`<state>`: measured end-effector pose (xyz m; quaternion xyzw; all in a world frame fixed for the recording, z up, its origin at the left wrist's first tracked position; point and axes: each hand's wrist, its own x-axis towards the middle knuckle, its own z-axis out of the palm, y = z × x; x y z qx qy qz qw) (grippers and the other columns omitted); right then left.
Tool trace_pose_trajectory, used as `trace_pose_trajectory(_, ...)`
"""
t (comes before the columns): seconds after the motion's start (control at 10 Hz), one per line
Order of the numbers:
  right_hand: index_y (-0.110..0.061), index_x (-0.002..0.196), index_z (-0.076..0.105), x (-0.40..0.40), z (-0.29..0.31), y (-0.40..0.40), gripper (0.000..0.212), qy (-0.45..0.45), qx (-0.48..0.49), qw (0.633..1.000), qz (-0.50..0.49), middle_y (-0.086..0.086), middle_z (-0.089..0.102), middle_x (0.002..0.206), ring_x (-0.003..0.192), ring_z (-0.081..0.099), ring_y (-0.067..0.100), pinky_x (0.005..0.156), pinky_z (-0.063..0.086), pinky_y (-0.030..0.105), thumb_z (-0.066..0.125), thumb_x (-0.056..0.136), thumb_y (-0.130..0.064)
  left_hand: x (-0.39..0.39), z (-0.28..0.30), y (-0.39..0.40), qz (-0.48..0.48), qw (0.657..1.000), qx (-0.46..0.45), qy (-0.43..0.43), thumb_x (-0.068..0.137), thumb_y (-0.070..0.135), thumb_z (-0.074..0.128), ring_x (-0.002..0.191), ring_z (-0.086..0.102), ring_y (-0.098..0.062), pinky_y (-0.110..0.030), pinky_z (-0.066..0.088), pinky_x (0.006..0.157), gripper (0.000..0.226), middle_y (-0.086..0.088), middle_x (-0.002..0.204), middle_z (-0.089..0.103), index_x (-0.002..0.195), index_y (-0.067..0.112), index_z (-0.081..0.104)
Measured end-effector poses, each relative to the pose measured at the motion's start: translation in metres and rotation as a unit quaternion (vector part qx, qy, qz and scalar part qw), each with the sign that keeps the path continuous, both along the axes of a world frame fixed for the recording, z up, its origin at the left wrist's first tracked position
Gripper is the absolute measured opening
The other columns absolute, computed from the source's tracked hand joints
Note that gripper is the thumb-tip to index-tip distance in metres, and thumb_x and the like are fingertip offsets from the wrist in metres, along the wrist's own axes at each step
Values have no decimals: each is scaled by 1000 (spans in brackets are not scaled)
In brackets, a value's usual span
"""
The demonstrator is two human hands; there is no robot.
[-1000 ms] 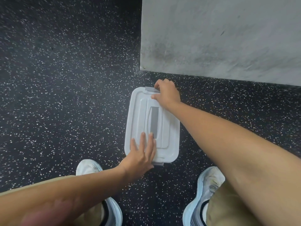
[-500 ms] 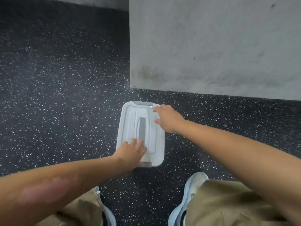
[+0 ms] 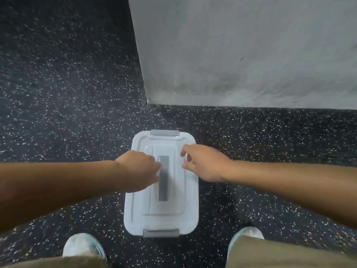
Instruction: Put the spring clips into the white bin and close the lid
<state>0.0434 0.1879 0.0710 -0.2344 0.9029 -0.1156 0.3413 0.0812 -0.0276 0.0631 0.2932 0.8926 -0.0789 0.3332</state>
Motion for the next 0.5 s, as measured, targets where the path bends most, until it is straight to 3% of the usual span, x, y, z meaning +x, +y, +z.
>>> trace_pose_trajectory(0.2, -26, 112, 52, 0, -31, -2, 20, 27, -47, 999, -6, -14, 55, 98, 87, 52, 11, 71, 48, 34, 49, 100, -41, -12, -31, -11, 44, 994, 101, 7, 101, 37, 31, 80, 61, -26, -38, 47, 60, 28, 2, 87, 56, 89, 19, 49)
trace_pose_trajectory(0.3, -23, 110, 52, -4, -31, -5, 19, 20, -57, 998, -33, -11, 58, 98, 87, 54, 13, 71, 49, 37, 49, 100, -39, -12, -33, -10, 64, 989, 131, 7, 101, 36, 32, 81, 60, -27, -40, 51, 64, 24, -1, 90, 59, 88, 20, 44)
trace_pose_trajectory(0.4, -22, 109, 54, -3, -27, -8, 18, -4, -53, 997, -49, -9, 59, 99, 88, 56, 15, 70, 47, 34, 50, 100, -37, -11, -18, -9, 42, 994, 91, -37, 101, 41, 36, 94, 60, -28, -39, 50, 68, 29, -3, 100, 57, 109, 18, 51)
trace_pose_trajectory(0.5, -22, 114, 55, -1, -16, -9, 21, -56, -39, 994, -89, -6, 59, 107, 94, 59, 18, 78, 51, 37, 48, 100, -36, -11, 5, -11, 39, 995, 48, -78, 101, 46, 39, 101, 58, -28, -40, 50, 75, 36, -1, 97, 48, 118, 17, 51)
